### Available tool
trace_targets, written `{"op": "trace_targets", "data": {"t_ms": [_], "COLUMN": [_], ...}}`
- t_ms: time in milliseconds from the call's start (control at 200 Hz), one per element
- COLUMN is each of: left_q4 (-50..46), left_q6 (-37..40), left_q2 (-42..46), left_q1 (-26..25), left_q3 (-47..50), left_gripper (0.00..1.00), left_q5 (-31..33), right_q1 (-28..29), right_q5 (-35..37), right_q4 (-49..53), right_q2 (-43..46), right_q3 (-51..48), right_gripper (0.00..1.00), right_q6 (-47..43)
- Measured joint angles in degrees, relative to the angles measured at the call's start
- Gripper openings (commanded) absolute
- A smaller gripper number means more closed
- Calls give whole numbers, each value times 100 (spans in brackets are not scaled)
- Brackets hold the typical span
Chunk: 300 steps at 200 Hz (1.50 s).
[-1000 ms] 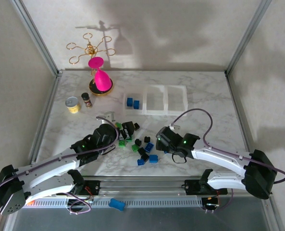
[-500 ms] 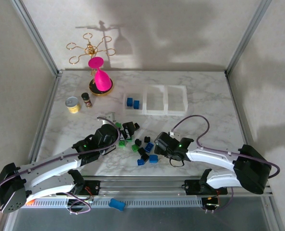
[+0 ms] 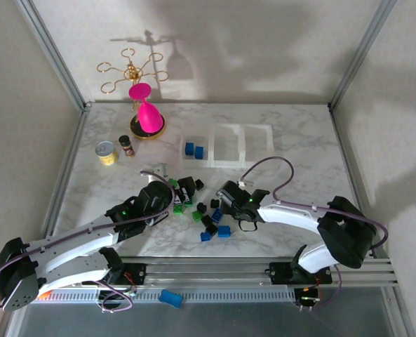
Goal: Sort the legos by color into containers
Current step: Pick up the lego from the bottom-center of the table, then place the lego in the container.
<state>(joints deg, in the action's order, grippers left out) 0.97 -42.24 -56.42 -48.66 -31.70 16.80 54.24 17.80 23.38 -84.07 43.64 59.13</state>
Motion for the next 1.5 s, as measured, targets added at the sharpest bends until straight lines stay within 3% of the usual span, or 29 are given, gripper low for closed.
{"op": "trace_targets", "data": {"t_ms": [666,971,1252,1502], "left_q4": [-4,-15,-136,-339], "left_q6": [2,2,63,151], "left_q2": [-164,-48,249,579], "left_q1": [0,0,66,616], "left_q3": [-55,-55,-55,-55], "left_gripper": [100,100,100,100], "left_q5": [85,116,264,225], "right_q1": [0,2,11,-225], "right_q5": [-2,61,216,245], "right_q4": [192,328,400,-205], "right_q2": [85,105,114,-966], "right_q3": [-190,-26,933,2579], "right_gripper": [40,34,35,36], "right_q6": [-295,-544,-1169,-1993]}}
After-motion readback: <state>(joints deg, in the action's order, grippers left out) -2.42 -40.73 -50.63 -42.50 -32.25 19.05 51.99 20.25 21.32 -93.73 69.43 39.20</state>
